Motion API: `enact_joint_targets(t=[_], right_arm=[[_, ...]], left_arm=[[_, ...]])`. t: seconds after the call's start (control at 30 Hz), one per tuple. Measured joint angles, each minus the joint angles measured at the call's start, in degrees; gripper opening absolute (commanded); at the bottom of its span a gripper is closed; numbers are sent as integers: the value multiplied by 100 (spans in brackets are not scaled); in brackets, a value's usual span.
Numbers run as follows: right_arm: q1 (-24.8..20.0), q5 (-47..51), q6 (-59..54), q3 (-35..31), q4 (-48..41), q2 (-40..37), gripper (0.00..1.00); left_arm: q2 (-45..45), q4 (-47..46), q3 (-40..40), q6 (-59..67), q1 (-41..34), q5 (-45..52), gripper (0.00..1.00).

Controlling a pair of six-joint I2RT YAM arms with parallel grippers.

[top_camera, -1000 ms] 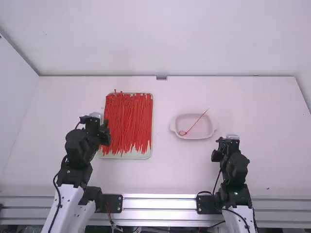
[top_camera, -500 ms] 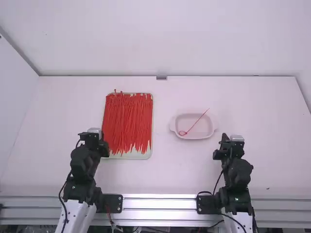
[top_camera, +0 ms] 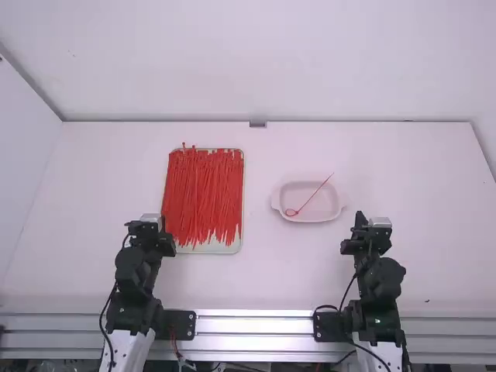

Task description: Fasten the cable tie

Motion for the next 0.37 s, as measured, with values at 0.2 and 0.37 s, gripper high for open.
enact_joint_targets(t=[0.2, 0.37], right_arm=[[0, 0, 4, 0, 0, 0, 0], [0, -2, 13, 0, 0, 0, 0]], left_arm=[[-387, 0, 0, 0, 0, -2, 0], [-636, 0, 0, -2, 0, -2, 0]])
